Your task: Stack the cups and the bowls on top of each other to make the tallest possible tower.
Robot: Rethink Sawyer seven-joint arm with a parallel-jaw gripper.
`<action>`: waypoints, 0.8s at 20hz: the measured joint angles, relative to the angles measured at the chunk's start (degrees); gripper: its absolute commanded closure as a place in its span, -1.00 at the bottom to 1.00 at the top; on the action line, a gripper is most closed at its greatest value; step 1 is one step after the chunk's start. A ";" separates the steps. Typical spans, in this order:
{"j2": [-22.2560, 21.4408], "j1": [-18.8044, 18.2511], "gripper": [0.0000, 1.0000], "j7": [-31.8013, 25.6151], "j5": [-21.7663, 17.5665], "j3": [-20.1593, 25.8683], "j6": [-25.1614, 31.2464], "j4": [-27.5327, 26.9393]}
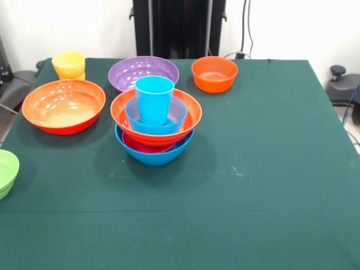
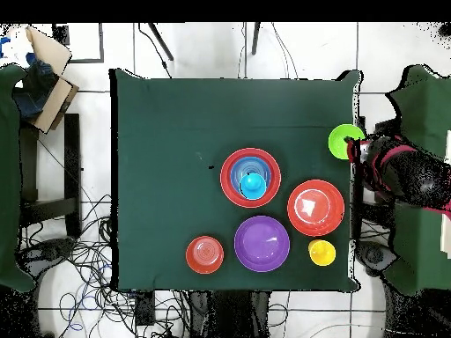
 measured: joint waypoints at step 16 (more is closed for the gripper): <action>-10.93 -10.54 -1.00 0.00 3.09 2.70 4.47 11.27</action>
